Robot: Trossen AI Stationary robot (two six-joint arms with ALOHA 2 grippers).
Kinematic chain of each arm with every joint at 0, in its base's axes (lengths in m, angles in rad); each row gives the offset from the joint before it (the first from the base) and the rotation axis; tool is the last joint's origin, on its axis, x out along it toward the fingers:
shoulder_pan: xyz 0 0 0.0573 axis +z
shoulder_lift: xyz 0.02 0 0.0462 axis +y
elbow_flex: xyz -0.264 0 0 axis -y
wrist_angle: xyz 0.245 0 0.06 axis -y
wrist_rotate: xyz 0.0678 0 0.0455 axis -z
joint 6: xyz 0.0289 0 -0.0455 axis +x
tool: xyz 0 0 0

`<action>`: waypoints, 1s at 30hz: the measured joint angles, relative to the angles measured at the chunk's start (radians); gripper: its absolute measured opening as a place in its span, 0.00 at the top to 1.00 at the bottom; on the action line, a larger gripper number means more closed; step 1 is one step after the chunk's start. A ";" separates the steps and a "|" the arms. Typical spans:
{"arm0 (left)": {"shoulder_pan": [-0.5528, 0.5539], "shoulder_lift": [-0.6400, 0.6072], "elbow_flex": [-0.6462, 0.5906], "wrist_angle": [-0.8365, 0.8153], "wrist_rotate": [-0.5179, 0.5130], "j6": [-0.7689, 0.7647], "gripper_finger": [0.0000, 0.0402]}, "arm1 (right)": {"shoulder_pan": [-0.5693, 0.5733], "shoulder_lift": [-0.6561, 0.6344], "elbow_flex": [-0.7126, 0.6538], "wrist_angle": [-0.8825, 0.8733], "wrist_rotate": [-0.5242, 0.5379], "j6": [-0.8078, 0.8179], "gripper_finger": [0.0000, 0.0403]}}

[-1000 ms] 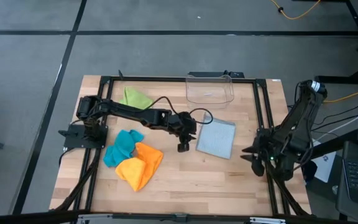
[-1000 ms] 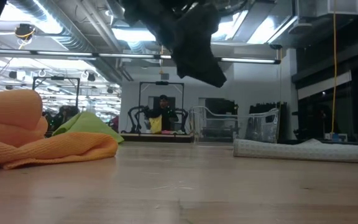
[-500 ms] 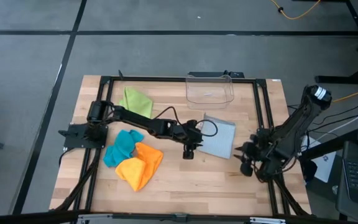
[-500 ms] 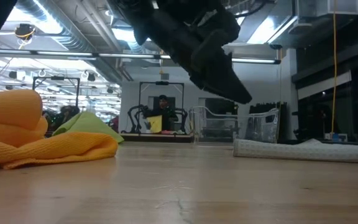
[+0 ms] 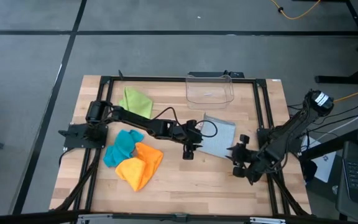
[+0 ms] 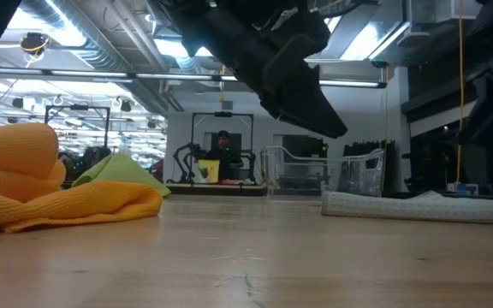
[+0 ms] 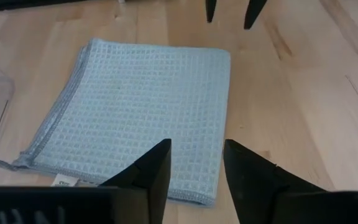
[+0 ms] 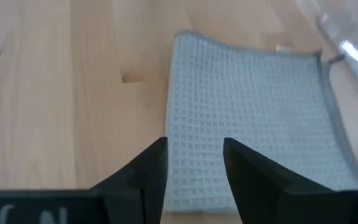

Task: Fold microfiber towels
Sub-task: Fold the gray microfiber

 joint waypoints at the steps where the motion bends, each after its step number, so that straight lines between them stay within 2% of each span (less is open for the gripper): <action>1: 0.000 0.000 0.000 0.005 0.000 0.000 0.64 | -0.005 0.000 0.000 -0.007 -0.017 0.018 0.59; 12: 0.000 0.000 0.000 0.004 0.000 0.000 0.62 | -0.054 0.005 0.000 -0.009 -0.054 0.047 0.33; 22: -0.005 0.000 0.000 0.002 0.009 0.000 0.62 | -0.054 0.012 -0.008 0.006 -0.084 0.067 0.32; 30: -0.041 0.060 -0.001 0.014 0.012 0.008 0.63 | -0.056 0.118 -0.038 0.080 -0.133 0.016 0.32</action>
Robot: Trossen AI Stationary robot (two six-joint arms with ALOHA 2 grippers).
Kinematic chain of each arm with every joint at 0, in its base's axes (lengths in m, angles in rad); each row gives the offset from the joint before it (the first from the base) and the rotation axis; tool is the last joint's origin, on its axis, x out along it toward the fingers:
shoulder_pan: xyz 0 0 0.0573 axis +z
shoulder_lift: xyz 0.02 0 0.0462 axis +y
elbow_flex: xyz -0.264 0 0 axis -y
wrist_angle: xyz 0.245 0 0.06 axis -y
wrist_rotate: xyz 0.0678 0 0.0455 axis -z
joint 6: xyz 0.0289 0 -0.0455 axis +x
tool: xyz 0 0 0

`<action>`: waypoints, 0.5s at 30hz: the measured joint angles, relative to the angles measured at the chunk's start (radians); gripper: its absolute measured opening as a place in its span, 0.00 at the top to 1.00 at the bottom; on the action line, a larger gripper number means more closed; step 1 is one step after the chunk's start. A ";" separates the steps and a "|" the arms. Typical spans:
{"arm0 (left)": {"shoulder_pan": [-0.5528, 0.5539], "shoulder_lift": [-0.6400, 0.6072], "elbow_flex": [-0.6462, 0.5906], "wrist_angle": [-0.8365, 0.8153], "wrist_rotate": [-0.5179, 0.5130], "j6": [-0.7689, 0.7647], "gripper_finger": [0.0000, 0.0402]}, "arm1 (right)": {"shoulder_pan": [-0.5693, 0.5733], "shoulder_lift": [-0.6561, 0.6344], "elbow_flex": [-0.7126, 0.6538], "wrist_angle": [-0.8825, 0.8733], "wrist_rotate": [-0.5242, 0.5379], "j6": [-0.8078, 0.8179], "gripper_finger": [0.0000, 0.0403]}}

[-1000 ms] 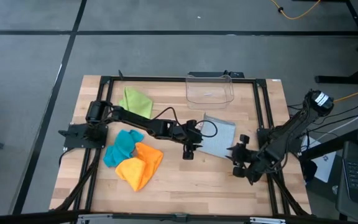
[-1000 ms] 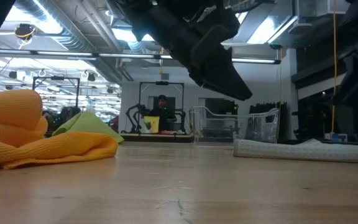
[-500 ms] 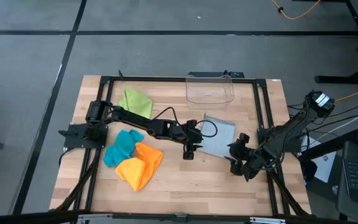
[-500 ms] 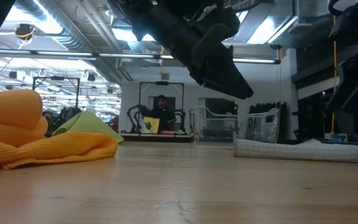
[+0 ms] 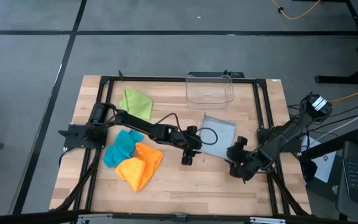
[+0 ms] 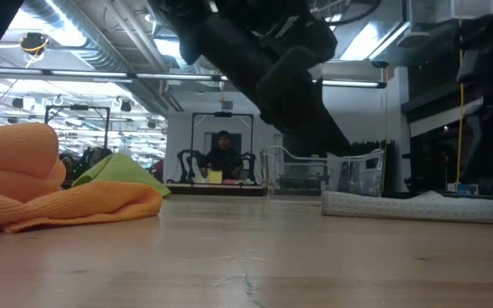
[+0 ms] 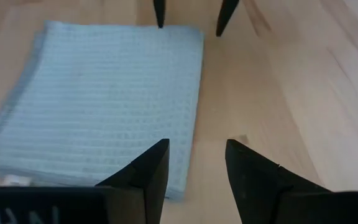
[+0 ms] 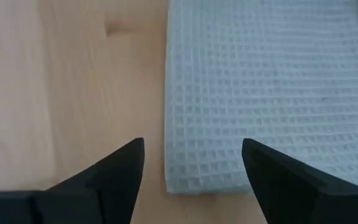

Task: Fold microfiber towels
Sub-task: Fold the gray microfiber

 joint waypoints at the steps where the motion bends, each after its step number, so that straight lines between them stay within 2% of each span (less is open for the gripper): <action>1: -0.004 0.011 0.000 0.013 -0.001 0.000 0.63 | 0.000 0.015 0.000 0.004 -0.003 -0.011 0.32; 6: -0.020 0.060 0.000 0.105 -0.004 0.007 0.63 | 0.000 0.075 0.000 0.071 -0.007 -0.082 0.32; 9: -0.022 0.091 0.000 0.103 -0.014 0.035 0.63 | -0.001 0.097 0.000 0.071 -0.006 -0.082 0.32; 15: -0.012 0.132 0.000 0.095 -0.125 0.037 0.63 | 0.000 0.135 0.001 0.071 -0.001 -0.048 0.32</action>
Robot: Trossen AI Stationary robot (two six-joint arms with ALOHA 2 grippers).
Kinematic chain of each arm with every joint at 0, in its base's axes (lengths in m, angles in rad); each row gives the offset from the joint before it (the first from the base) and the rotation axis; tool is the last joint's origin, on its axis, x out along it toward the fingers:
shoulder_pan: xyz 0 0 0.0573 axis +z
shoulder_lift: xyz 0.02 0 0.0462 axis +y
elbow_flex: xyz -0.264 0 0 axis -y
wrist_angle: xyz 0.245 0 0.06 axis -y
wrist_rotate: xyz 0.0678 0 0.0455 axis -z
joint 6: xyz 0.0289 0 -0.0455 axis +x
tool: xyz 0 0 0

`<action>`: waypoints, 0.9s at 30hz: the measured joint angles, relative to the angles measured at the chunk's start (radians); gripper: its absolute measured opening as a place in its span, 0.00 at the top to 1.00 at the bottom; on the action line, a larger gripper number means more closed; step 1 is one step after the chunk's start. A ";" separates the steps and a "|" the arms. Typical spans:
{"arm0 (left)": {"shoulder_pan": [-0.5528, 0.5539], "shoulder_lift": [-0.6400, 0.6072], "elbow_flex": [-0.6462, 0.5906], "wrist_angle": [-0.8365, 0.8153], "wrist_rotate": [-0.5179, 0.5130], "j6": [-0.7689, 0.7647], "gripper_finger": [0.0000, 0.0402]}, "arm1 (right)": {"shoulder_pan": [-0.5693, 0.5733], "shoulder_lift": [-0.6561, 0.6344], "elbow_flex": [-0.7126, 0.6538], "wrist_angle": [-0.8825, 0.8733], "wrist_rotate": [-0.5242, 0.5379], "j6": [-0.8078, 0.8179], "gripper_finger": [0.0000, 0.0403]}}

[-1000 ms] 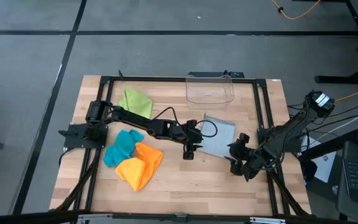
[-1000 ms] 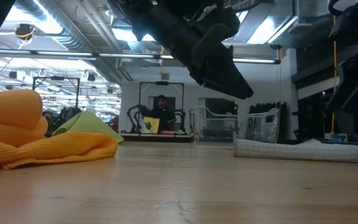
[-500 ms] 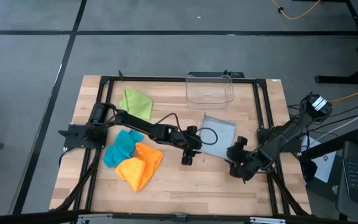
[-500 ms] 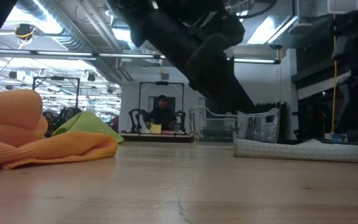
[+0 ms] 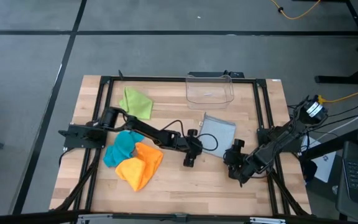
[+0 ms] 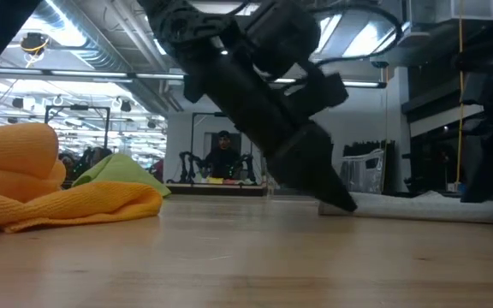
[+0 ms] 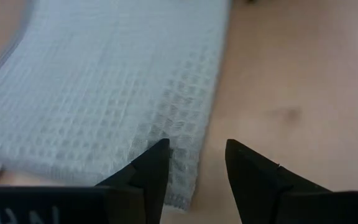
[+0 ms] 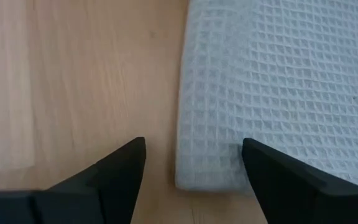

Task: Fold microfiber towels
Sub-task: Fold the gray microfiber

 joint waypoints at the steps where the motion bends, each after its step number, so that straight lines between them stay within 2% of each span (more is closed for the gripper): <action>1: 0.000 0.000 0.000 -0.005 -0.019 0.000 0.63 | 0.000 0.003 0.000 0.000 0.000 0.000 0.32; 4: 0.000 -0.001 0.000 -0.003 -0.053 0.000 0.63 | 0.000 0.005 0.001 0.000 0.001 0.000 0.32; 12: -0.023 -0.015 0.001 0.027 -0.046 0.044 0.63 | 0.000 0.006 0.001 -0.002 0.000 -0.001 0.32; 19: -0.014 -0.016 0.001 0.018 -0.137 0.068 0.63 | 0.000 0.006 0.001 -0.003 0.000 0.000 0.32; 21: -0.002 -0.016 0.001 -0.005 -0.116 0.057 0.63 | 0.000 0.006 0.000 -0.003 0.000 0.000 0.32; 24: 0.017 -0.016 0.000 -0.049 0.001 0.008 0.63 | 0.000 0.006 0.000 -0.003 0.000 0.000 0.32; 27: 0.028 -0.013 0.001 -0.087 0.014 -0.033 0.63 | -0.001 0.006 0.000 -0.002 0.000 -0.001 0.32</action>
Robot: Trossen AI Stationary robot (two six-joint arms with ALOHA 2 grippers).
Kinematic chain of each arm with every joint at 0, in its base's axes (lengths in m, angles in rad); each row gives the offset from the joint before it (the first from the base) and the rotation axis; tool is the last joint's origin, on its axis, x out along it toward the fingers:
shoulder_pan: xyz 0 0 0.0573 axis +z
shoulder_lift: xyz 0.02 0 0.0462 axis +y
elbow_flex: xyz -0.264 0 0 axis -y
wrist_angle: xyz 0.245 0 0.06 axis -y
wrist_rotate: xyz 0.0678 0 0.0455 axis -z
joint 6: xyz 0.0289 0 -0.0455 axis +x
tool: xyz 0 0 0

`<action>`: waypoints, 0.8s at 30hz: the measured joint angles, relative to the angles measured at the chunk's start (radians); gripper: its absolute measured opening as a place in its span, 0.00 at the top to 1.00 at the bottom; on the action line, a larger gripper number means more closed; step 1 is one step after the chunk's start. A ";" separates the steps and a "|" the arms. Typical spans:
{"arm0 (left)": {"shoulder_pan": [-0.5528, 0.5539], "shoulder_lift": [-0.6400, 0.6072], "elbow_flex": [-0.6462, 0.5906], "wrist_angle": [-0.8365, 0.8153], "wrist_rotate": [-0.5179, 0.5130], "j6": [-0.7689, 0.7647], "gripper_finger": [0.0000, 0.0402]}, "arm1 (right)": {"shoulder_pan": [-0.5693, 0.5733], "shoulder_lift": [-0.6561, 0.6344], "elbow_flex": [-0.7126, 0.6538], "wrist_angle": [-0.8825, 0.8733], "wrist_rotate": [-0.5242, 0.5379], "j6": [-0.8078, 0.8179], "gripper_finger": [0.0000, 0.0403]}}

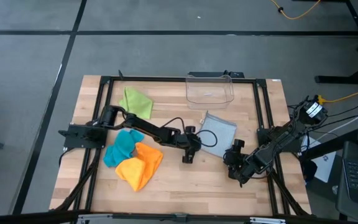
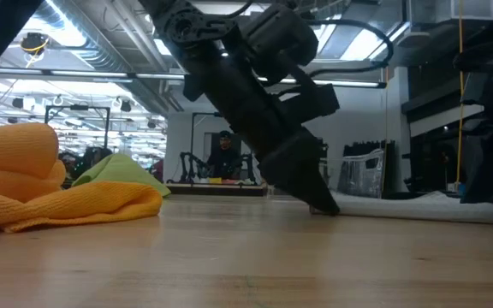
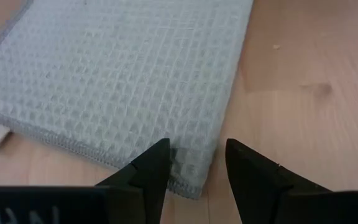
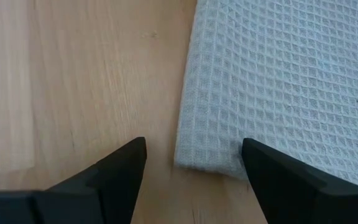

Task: Fold microfiber towels
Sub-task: Fold the gray microfiber

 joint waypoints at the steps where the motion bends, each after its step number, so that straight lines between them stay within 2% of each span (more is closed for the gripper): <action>1: 0.001 0.000 0.002 -0.008 -0.003 -0.004 0.63 | 0.000 0.000 0.000 0.000 0.000 0.000 0.32; 14: -0.004 0.003 0.003 -0.029 -0.005 -0.010 0.63 | 0.000 0.001 -0.002 0.016 -0.004 -0.002 0.34; 24: -0.008 0.004 0.002 -0.031 -0.006 -0.011 0.63 | -0.056 0.000 0.002 0.000 -0.070 0.051 0.54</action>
